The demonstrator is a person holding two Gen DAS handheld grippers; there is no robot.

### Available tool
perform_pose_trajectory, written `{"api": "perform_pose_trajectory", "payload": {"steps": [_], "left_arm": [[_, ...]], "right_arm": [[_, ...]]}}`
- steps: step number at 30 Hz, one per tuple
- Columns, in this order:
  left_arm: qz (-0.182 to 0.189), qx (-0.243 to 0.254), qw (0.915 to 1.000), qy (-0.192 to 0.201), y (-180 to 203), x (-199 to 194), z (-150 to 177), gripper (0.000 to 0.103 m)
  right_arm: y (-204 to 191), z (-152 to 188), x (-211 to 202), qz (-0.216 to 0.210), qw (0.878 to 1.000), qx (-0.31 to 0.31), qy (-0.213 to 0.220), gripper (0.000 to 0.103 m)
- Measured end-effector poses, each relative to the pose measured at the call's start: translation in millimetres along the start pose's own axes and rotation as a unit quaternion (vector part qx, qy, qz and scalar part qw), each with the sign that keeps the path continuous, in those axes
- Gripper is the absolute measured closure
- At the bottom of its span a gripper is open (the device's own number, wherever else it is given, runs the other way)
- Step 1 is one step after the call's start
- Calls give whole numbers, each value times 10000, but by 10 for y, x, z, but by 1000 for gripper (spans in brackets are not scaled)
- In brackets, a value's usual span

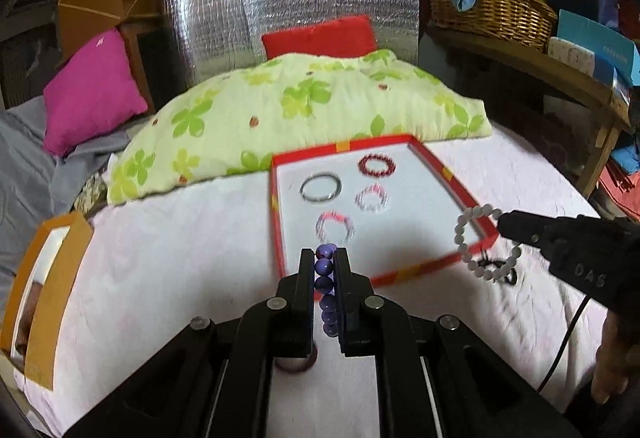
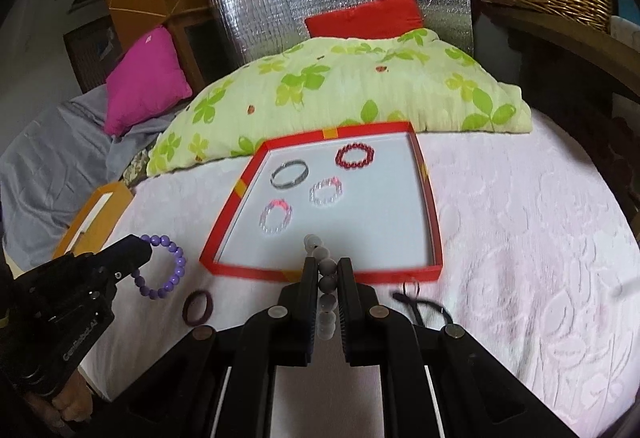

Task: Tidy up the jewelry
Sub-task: 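Carry the purple bracelet in the left tool while the right tool carries the white bracelet into the tray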

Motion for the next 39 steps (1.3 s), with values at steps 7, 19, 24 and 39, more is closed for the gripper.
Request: {"api": "perform_pose_trajectory", "payload": {"steps": [7, 19, 24, 39], "left_arm": [[92, -27, 9999, 60, 131, 169, -242, 94], [188, -42, 9997, -118, 312, 648, -428, 93], [185, -41, 9996, -187, 353, 835, -481, 93], [293, -14, 9984, -482, 429, 1236, -428, 93]], "right_arm": [[143, -242, 110, 29, 9999, 108, 86, 92], [504, -545, 594, 41, 9993, 344, -109, 92], [635, -657, 767, 86, 9991, 384, -163, 92], [893, -714, 1293, 154, 9975, 495, -480, 92]]}}
Point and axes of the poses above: each gripper's, at about its wrist camera, not at the fingertips, and x roughly the way its jaws point, y to its right, z to its underside, the point moved 4 cm from there along x, roughly the way its jaws point, and after that the axes turned 14 degrees about -x, right-handed, at the moved point
